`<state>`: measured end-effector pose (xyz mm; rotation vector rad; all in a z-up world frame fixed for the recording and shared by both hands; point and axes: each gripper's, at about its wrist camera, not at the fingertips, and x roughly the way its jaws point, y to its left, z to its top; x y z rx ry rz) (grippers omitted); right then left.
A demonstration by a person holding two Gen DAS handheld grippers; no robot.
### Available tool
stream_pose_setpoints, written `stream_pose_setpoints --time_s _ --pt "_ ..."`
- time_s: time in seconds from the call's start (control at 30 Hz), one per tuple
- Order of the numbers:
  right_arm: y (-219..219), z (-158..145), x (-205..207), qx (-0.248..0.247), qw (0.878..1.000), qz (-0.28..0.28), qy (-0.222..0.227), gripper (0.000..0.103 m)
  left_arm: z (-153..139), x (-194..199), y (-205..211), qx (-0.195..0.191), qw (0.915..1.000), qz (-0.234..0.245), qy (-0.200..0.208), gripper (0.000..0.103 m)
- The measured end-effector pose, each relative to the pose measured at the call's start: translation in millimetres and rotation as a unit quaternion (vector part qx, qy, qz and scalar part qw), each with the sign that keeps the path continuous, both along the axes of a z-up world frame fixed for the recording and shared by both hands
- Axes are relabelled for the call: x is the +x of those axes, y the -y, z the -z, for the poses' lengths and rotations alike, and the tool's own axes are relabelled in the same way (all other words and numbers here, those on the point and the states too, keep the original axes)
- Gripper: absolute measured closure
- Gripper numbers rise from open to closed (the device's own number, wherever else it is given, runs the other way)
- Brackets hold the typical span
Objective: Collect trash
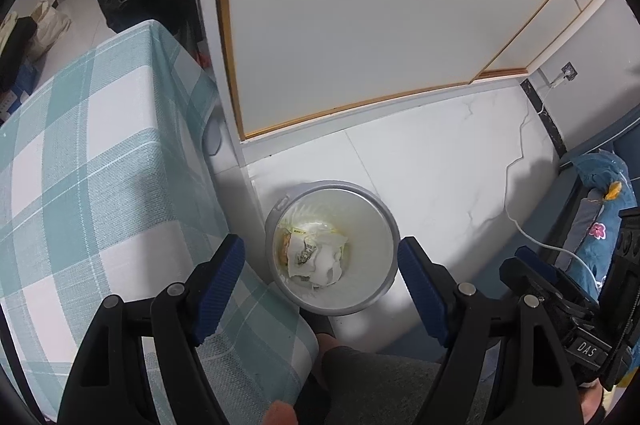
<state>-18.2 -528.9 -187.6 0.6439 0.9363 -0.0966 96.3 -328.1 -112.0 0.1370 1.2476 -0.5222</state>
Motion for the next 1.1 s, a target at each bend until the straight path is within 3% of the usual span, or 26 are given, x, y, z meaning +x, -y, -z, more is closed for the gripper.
stream_pose_setpoints --time_s 1.1 --pt "0.3 -3.4 0.2 0.007 1.000 0.012 0.005 0.009 -0.3 -2.1 2.9 0.002 1.0000 0.005 0.000 0.027"
